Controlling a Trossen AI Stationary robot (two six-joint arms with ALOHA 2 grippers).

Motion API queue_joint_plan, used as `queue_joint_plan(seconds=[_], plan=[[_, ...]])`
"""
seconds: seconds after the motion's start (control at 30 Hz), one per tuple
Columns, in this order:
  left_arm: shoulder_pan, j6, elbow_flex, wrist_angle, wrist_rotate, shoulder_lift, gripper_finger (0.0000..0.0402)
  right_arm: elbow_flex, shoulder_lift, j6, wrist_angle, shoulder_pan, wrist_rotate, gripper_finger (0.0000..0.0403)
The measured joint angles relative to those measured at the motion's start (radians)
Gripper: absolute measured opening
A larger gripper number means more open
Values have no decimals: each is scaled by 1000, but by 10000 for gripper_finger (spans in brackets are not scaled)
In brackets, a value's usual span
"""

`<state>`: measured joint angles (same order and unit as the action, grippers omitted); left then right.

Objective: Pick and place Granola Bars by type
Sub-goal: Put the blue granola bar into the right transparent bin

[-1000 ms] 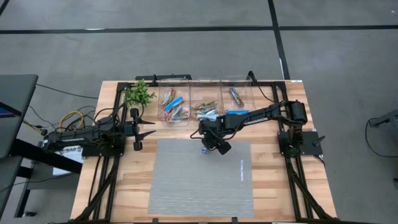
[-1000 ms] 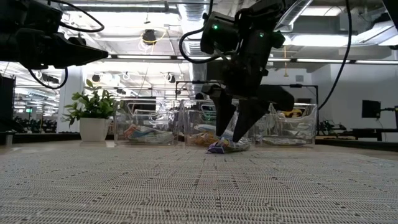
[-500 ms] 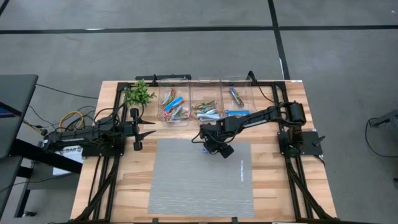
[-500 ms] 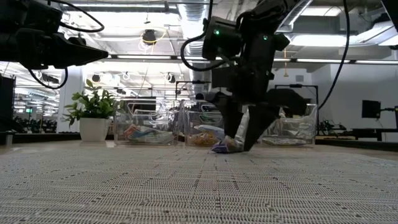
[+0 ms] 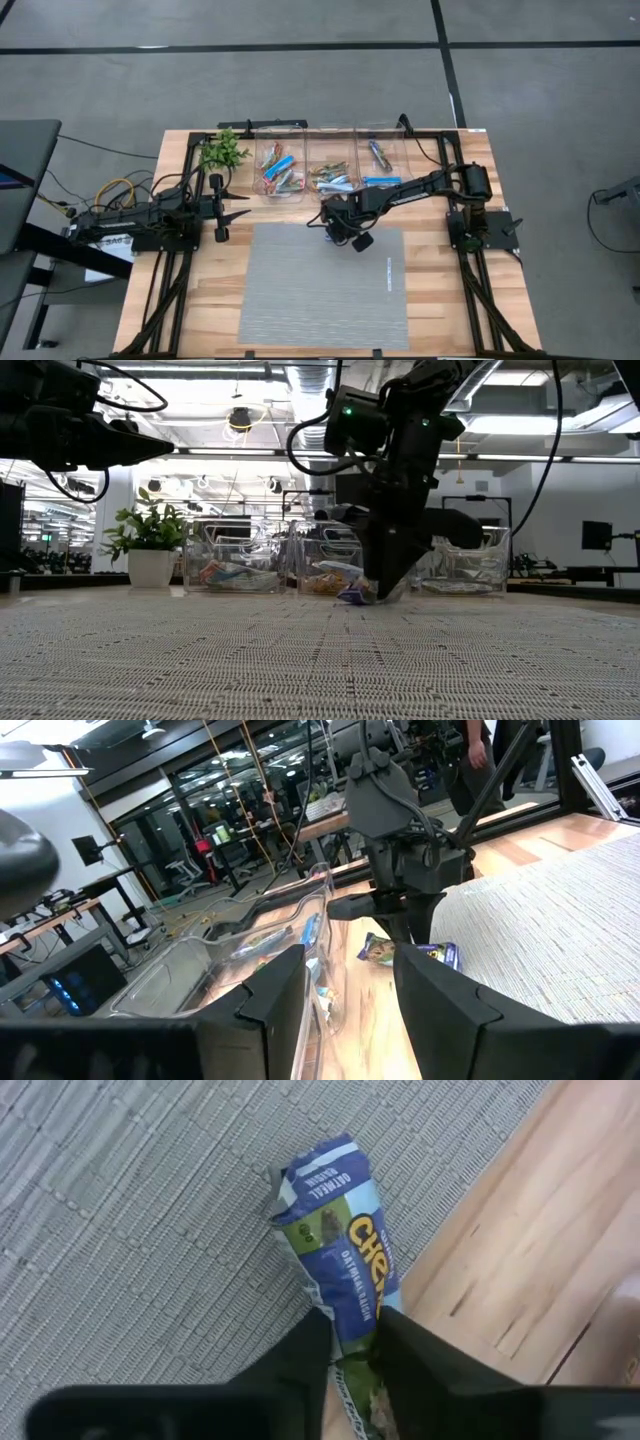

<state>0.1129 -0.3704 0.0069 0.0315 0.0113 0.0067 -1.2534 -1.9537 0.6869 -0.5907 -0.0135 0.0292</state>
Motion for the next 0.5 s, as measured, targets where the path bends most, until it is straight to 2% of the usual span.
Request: queue_joint_plan(seconds=[0.2, 0.5], plan=[[0, 0, 0, 0, 0, 0, 149, -1, 8, -55, 0, 0, 1, 33], [0, 0, 0, 0, 0, 0, 149, -1, 143, -180, 44, 1, -1, 36]])
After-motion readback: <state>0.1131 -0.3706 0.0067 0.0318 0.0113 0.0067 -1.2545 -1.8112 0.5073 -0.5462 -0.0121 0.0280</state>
